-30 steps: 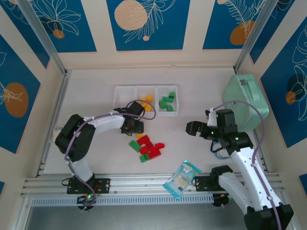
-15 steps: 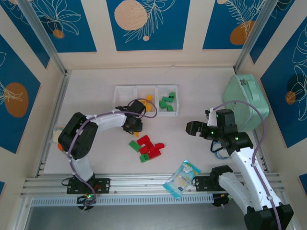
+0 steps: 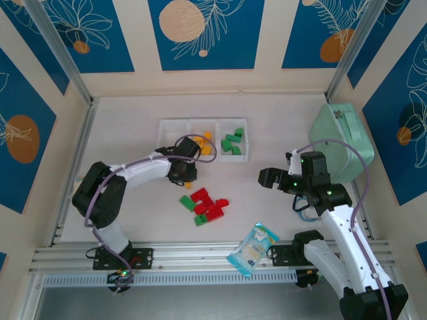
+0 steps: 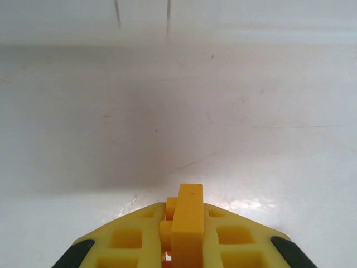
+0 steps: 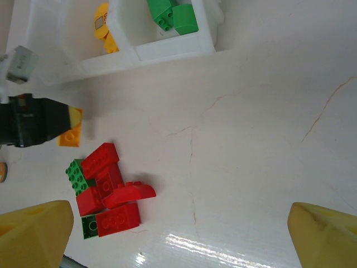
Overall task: Sort the legos into containers by color
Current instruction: Pick up the lego from the center of the table, then place the lego in the container.
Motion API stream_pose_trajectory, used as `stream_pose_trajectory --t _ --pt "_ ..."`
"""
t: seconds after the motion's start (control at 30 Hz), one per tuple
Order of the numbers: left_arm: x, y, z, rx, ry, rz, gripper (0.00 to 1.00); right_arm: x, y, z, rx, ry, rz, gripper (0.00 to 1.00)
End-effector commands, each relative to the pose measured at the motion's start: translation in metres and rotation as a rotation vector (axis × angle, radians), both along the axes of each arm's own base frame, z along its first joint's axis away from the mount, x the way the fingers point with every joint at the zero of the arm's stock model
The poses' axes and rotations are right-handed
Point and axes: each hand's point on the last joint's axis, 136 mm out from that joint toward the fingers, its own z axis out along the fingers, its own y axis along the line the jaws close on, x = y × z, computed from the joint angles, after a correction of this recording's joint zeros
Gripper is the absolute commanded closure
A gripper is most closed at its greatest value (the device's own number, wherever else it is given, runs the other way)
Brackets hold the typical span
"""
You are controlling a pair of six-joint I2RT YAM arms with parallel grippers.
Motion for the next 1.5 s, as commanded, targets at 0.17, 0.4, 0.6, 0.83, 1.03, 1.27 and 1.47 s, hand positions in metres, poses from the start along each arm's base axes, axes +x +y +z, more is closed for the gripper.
stream_pose_trajectory --t 0.17,0.4,0.6,0.83,1.03,1.27,1.47 --pt "0.066 -0.015 0.078 0.043 -0.2 -0.061 0.98 -0.003 0.002 -0.001 0.018 -0.002 0.012 0.01" --pt "0.133 -0.032 0.091 0.076 -0.273 -0.06 0.98 -0.004 0.003 0.002 0.02 -0.017 0.017 0.01" --pt "0.171 -0.049 0.072 0.088 -0.26 -0.067 0.98 -0.003 0.003 0.0 0.025 -0.014 0.017 0.01" --pt "0.196 -0.044 0.07 0.073 -0.307 -0.003 0.87 -0.002 0.006 -0.004 0.032 0.012 0.029 0.01" --pt "0.195 -0.037 0.078 0.084 -0.314 -0.011 0.64 -0.002 0.006 -0.008 0.031 0.036 0.031 0.01" --pt "0.162 -0.04 0.091 -0.011 -0.317 -0.072 0.41 -0.001 0.006 -0.011 0.029 0.054 0.03 0.01" --pt "0.112 -0.038 0.111 -0.069 -0.356 -0.128 0.32 -0.003 0.019 -0.002 0.103 0.055 0.082 0.01"
